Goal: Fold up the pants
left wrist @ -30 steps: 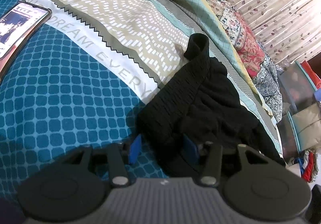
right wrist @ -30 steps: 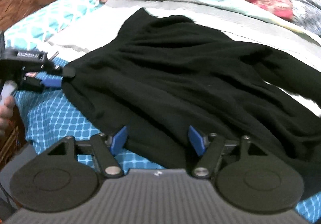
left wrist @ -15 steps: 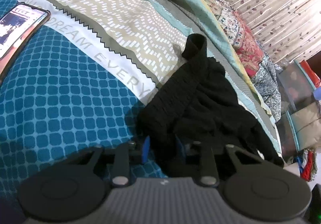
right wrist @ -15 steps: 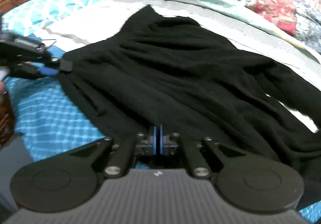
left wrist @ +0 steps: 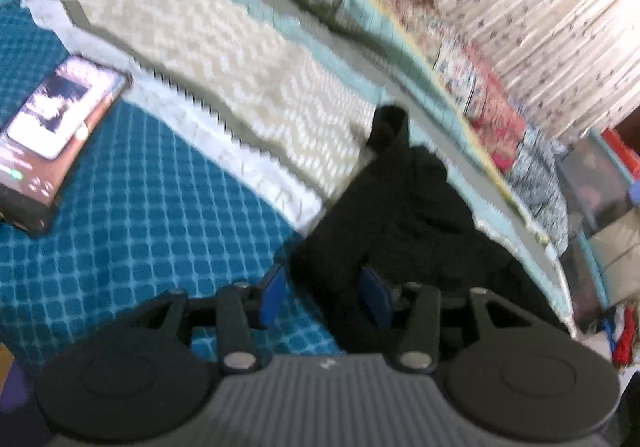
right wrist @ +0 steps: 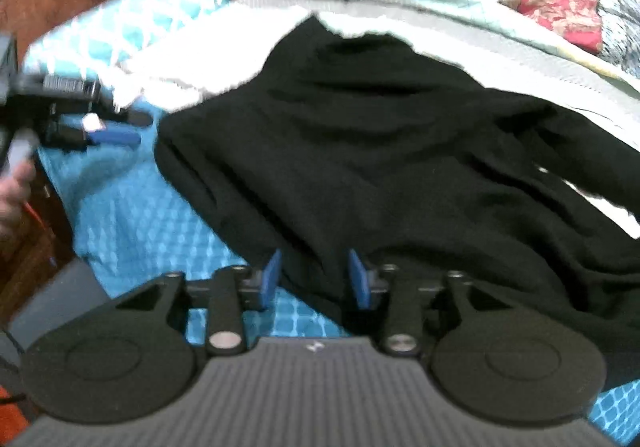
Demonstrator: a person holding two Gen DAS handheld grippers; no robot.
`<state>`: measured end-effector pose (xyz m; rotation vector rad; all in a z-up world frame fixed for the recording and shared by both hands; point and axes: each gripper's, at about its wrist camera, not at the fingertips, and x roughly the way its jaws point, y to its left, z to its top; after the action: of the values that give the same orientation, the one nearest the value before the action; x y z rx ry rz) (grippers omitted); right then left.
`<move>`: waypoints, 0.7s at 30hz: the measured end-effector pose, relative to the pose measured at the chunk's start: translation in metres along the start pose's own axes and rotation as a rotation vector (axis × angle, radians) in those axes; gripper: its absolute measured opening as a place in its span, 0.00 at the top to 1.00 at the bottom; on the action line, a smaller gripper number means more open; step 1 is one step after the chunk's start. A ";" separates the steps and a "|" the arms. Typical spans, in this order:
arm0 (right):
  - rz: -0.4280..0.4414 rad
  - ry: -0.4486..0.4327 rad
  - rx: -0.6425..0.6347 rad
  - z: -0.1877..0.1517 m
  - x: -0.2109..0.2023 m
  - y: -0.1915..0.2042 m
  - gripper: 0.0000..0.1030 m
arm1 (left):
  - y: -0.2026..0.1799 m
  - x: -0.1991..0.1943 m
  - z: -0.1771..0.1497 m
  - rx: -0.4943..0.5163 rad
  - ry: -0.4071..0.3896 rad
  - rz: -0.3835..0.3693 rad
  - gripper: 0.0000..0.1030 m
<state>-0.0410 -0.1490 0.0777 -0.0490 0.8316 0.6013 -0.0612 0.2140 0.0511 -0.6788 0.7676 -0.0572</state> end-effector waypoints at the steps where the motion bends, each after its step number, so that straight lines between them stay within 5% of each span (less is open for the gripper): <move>1: 0.009 -0.022 0.031 0.002 -0.004 -0.003 0.59 | -0.003 -0.003 0.002 0.004 -0.017 -0.012 0.58; 7: 0.016 -0.084 0.211 0.013 -0.006 -0.022 0.61 | -0.043 0.019 0.005 0.125 -0.009 -0.078 0.60; 10: -0.018 -0.050 0.257 0.013 0.011 -0.025 0.77 | -0.060 0.041 -0.001 0.175 0.029 -0.083 0.61; 13: 0.008 0.003 0.328 0.009 0.028 -0.028 0.80 | -0.066 0.058 -0.009 0.205 0.076 -0.068 0.62; 17: 0.035 0.110 0.296 -0.001 0.049 -0.012 0.79 | -0.061 0.071 -0.020 0.246 0.131 0.005 0.72; 21: 0.029 0.100 0.277 -0.002 0.047 -0.006 0.79 | -0.047 0.068 -0.020 0.188 0.146 -0.010 0.78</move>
<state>-0.0146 -0.1322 0.0421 0.1874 1.0080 0.5094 -0.0163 0.1463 0.0262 -0.5037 0.8868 -0.1874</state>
